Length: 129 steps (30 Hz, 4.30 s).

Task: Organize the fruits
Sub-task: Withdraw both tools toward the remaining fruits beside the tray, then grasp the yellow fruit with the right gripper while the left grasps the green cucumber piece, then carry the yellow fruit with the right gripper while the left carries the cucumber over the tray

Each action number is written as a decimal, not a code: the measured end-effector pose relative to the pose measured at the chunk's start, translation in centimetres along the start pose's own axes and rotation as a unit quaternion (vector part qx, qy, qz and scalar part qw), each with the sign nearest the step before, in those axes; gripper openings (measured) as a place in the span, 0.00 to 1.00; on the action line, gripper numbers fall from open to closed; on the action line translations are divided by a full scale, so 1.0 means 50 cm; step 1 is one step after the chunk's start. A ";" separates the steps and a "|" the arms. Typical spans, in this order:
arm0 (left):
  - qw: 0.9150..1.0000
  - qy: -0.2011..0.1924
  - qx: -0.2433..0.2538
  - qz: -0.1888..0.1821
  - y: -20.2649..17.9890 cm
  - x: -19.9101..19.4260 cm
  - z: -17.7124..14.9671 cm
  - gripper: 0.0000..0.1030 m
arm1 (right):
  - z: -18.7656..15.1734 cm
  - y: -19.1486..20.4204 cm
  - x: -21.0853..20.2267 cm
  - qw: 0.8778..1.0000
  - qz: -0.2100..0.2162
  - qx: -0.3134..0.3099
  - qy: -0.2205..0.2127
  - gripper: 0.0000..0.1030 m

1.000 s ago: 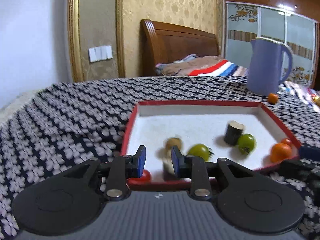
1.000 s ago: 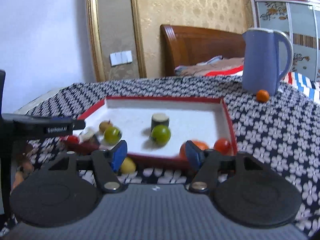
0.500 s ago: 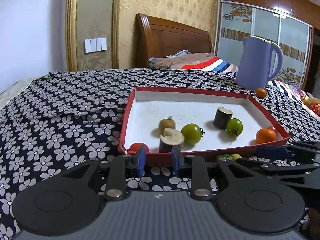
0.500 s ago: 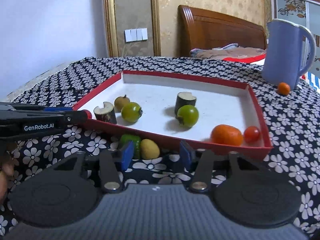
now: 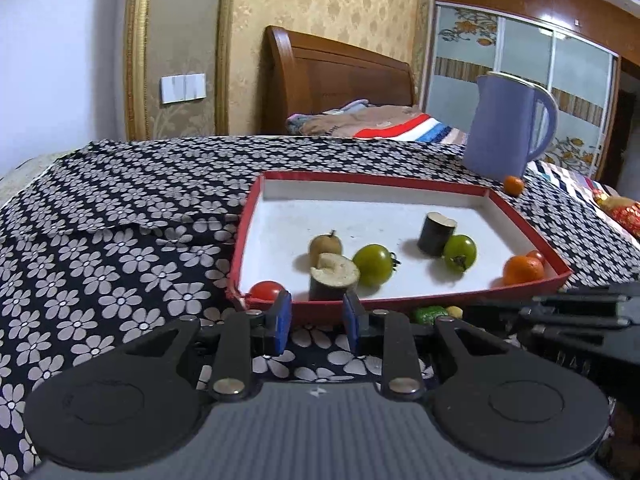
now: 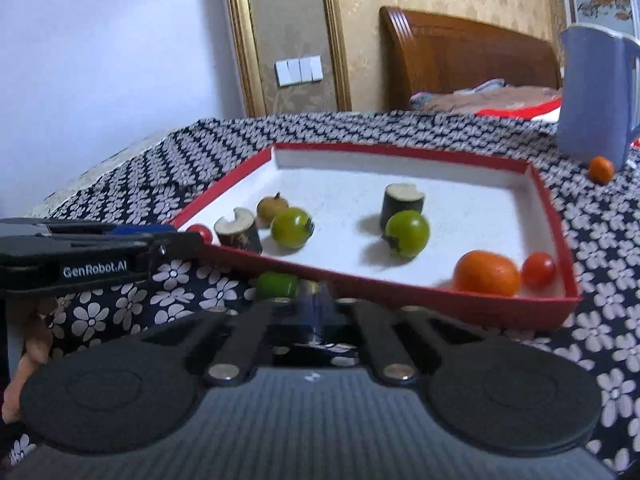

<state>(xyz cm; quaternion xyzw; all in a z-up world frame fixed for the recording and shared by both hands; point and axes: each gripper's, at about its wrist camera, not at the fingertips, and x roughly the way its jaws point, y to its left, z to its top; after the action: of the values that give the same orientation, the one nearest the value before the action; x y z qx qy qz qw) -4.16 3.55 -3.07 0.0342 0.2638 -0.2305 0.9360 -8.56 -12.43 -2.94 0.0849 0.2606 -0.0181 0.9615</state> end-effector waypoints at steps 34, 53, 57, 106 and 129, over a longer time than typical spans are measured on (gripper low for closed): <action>1.000 0.002 -0.010 -0.029 0.006 -0.004 -0.002 0.26 | -0.012 0.017 -0.026 0.999 0.037 -0.022 0.001 0.21; 0.999 0.011 0.009 -0.042 -0.010 -0.001 -0.006 0.26 | 0.005 -0.011 0.006 1.000 0.024 0.002 0.014 0.03; 0.999 0.006 0.016 -0.038 -0.016 -0.003 -0.008 0.26 | -0.001 -0.024 0.007 0.999 0.028 0.011 0.029 0.06; 0.993 0.073 0.061 -0.071 -0.092 0.069 -0.014 0.28 | -0.009 -0.057 -0.053 0.999 -0.009 0.030 -0.037 0.20; 0.999 0.011 0.009 -0.043 -0.071 0.077 0.065 0.24 | 0.044 -0.037 -0.011 0.997 -0.027 0.036 -0.056 0.20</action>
<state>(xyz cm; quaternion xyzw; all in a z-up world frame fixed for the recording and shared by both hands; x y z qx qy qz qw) -1.29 -1.82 -2.05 0.0340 0.2736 -0.2730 0.9217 -8.09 -14.66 -1.06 0.1111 0.2079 -0.0583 0.9701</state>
